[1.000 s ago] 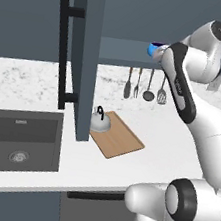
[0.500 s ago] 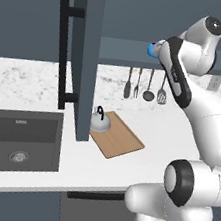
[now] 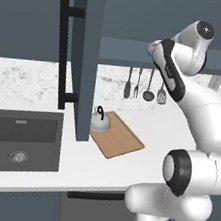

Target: Pick the kettle from the counter and place it on the tray. Then pick the mug from the cabinet and place it on the tray. Then close the cabinet doors.

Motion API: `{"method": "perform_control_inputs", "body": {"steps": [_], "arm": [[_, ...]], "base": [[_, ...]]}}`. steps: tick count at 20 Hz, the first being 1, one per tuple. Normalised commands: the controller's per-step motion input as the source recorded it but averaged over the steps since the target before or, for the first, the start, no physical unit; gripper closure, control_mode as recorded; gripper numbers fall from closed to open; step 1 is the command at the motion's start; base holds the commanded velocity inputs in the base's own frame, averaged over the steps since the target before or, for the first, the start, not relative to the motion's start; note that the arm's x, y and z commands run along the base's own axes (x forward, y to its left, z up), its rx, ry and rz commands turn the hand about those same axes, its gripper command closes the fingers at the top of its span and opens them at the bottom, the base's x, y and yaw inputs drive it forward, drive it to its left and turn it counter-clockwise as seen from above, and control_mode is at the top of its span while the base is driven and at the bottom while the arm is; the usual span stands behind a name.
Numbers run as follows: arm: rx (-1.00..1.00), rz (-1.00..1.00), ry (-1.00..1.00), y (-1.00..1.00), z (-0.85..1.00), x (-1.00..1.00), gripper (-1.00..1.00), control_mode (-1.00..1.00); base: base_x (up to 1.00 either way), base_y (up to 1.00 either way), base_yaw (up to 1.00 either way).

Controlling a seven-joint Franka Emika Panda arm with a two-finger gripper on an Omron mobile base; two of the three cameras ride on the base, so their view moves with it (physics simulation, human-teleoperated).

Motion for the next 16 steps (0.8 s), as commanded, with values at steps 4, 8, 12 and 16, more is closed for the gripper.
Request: {"method": "perform_control_inputs", "body": {"steps": [4,8,12,16], "arm": [[0.0,0.0,0.01,0.0,0.0,0.48,-1.0,-1.0],[0.0,0.0,0.0,0.0,-0.02,0.39,-1.0,-1.0],[0.0,0.0,0.02,0.0,-0.03,0.4,-1.0,-1.0],[0.0,0.0,0.0,0.0,0.0,-0.03,-1.0,-1.0]], "base": [[0.0,0.0,0.0],[0.0,0.0,0.0],[0.0,0.0,0.0],[0.0,0.0,0.0]]}}
